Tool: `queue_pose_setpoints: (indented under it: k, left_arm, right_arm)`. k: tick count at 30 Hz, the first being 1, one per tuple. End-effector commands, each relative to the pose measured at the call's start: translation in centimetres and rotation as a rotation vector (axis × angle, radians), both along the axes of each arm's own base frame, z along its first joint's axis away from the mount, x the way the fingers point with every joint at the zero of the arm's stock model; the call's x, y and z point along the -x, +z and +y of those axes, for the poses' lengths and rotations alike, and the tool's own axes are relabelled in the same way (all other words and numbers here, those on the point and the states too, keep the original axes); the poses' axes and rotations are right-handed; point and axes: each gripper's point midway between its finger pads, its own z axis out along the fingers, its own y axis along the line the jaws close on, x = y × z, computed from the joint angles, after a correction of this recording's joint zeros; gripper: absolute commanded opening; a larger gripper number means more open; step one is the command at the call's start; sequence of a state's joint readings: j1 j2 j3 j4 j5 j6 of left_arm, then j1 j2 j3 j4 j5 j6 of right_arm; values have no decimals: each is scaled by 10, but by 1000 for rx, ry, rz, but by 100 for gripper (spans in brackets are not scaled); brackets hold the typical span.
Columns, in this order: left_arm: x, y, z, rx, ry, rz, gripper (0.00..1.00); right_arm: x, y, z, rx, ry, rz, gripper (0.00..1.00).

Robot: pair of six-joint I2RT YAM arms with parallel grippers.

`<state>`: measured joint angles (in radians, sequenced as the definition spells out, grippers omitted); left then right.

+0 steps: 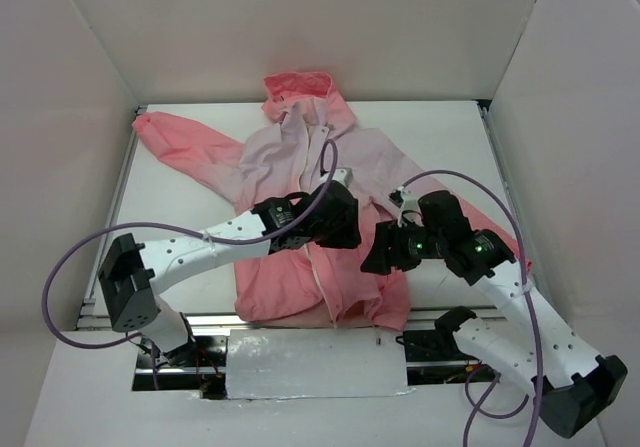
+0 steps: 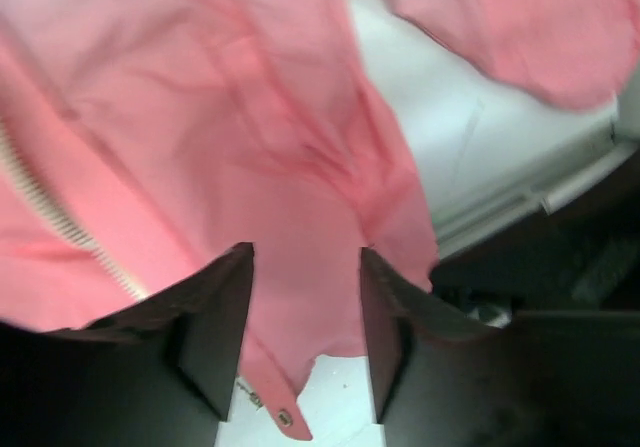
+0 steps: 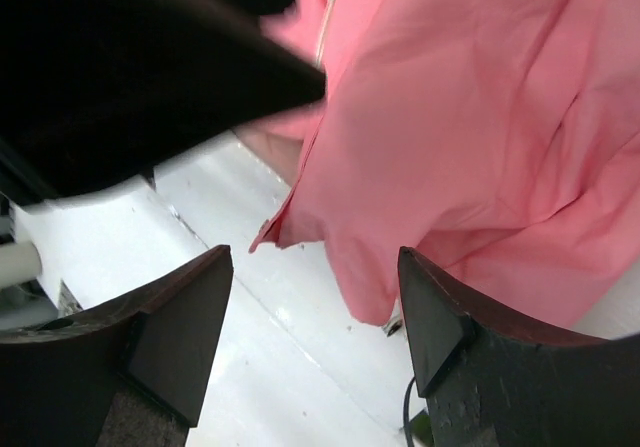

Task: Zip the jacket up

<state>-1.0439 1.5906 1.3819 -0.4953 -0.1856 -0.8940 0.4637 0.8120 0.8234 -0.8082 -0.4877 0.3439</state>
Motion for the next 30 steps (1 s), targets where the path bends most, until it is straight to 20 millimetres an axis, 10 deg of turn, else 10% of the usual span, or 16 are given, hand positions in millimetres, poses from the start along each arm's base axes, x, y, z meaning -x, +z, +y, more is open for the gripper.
queue_pose_setpoints:
  k: [1,9,16,18,21,26,30]
  left_arm:
    - [-14,20,49,-35,237,-18,60]
    - [8,-4,143,-132,488,55,88]
    - [27,-35,174,-89,501,119,94]
    - [31,-48,173,-65,470,141,92]
    - [24,-60,169,-21,455,143,90]
    - [11,-83,171,-5,436,165,89]
    - [-9,-111,186,-56,476,217,83]
  right_arm:
    - [0,-2,10,35,-14,5,74]
    - [11,-44,49,283,2,128,83]
    - [4,-86,87,492,37,183,91]
    - [-3,-109,94,544,42,211,79]
    - [-21,-129,102,593,20,228,30]
    - [-66,-136,115,571,-35,237,3]
    - [-115,-133,118,459,-96,262,0]
